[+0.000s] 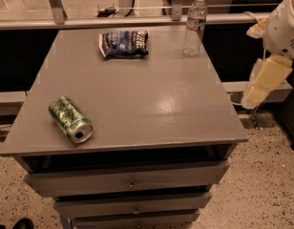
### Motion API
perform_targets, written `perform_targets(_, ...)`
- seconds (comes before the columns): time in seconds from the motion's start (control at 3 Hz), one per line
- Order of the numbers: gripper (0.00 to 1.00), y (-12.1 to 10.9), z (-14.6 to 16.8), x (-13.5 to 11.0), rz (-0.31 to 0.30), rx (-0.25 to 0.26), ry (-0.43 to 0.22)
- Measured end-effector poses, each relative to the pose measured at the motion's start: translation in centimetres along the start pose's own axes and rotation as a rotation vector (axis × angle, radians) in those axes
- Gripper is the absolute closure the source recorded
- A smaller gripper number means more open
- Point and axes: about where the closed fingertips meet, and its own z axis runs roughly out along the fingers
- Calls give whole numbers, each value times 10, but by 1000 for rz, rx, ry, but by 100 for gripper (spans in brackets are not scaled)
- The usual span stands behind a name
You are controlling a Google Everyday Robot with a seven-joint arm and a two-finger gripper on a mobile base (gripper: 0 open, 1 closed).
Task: Move water bottle near green can
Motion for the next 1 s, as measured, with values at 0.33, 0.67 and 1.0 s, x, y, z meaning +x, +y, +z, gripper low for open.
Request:
perform_targets(0.33,0,-56,31,-1,75,36,-111)
perform_targets(0.67,0,-104,55,-15,138,68,-247)
perform_targets(1.0,0,-143,73,-38,189,102,-390)
